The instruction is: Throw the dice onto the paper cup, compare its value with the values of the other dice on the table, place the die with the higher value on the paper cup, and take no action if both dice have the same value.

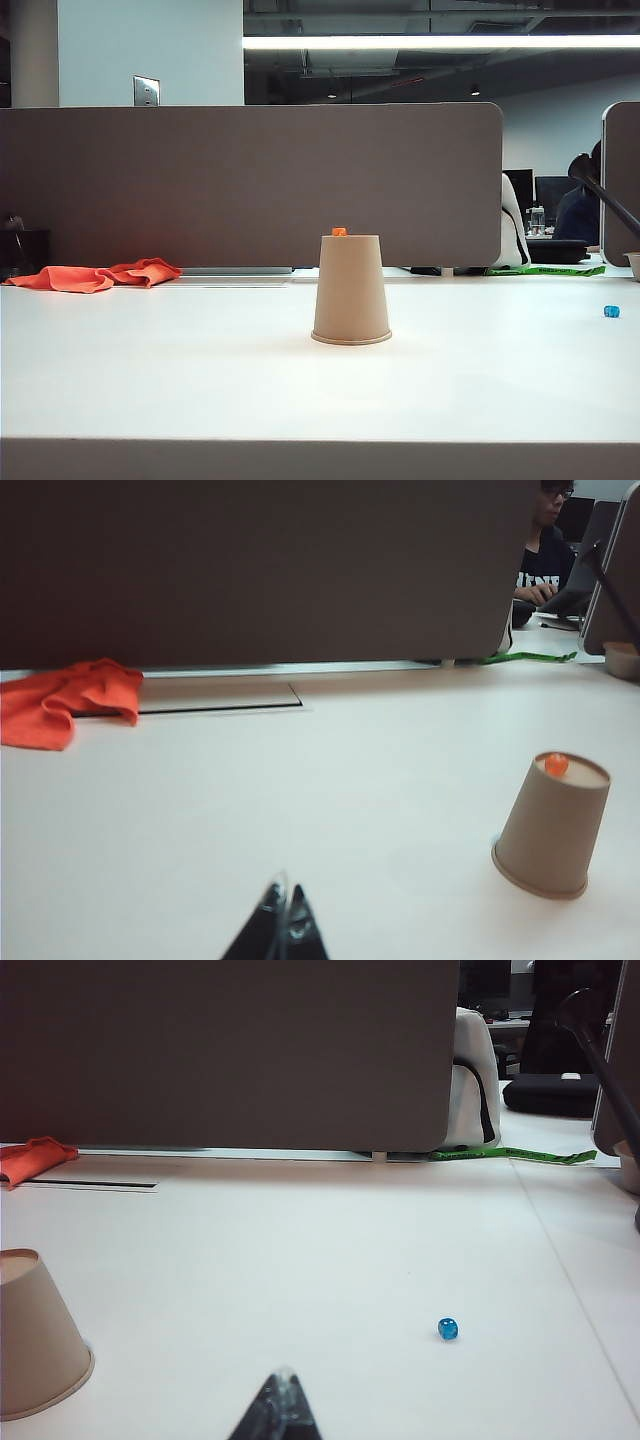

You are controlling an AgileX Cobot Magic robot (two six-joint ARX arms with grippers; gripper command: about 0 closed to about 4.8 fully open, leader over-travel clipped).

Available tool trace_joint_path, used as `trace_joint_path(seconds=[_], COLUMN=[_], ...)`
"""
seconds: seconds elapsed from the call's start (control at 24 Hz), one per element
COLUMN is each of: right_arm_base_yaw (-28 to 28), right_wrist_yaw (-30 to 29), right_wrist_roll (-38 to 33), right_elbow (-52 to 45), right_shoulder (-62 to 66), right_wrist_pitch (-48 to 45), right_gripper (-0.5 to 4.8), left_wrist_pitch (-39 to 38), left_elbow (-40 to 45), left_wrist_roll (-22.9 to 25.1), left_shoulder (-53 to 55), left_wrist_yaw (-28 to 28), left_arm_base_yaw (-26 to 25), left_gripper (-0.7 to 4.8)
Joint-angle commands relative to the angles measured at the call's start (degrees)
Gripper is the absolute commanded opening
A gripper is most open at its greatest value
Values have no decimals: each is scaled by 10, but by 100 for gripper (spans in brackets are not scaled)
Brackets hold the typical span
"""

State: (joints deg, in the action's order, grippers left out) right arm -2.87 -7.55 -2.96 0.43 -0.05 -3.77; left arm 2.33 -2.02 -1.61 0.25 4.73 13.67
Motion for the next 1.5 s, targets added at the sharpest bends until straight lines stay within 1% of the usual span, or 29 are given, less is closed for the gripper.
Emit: trace_joint_path(seconds=[0.04, 0.08, 0.17, 0.29, 0.38, 0.46, 0.5, 0.54, 0.58, 0.63, 0.75, 1.0, 1.25, 1.5], right_arm_base_yaw=[0, 0, 0, 1, 1, 1, 1, 1, 2, 3, 7, 38, 66, 66], right_wrist_yaw=[-1, -1, -1, -1, -1, -1, -1, 0, 7, 19, 42, 42, 39, 38], right_wrist_roll=[0, 0, 0, 3, 17, 20, 26, 32, 37, 37, 46, 47, 45, 45], right_elbow=[-1, -1, -1, -1, -1, -1, -1, -1, -1, -1, -1, -1, -1, -1], right_shoulder=[-1, 0, 0, 0, 0, 0, 0, 0, 0, 0, 0, 0, 0, 0], right_wrist_pitch=[-12, -12, -12, -12, -12, -12, -12, -12, -12, -12, -12, -12, -12, -7], right_gripper=[-2, -2, -2, -1, -2, -1, -2, -1, -1, -1, -2, -2, -2, -2], left_wrist_pitch=[22, 24, 25, 14, 16, 17, 17, 17, 17, 16, 16, 16, 16, 16], left_elbow=[16, 16, 16, 16, 16, 16, 16, 16, 16, 16, 16, 16, 16, 16], left_wrist_roll=[8, 31, 56, 61, 58, 41, 41, 40, 26, 26, 26, 26, 26, 20], left_shoulder=[0, 0, 0, 0, 0, 0, 0, 0, 0, 0, 0, 0, 0, 0], left_wrist_yaw=[2, 2, -2, -22, -19, 19, 52, 60, 60, 56, 37, 28, -23, -23], left_arm_base_yaw=[0, -1, -2, -19, -57, -107, -140, -153, -173, -180, -183, -183, -183, -183], left_gripper=[-6, -6, -6, -6, -6, -6, -6, -6, -6, -6, -6, -6, -6, -6])
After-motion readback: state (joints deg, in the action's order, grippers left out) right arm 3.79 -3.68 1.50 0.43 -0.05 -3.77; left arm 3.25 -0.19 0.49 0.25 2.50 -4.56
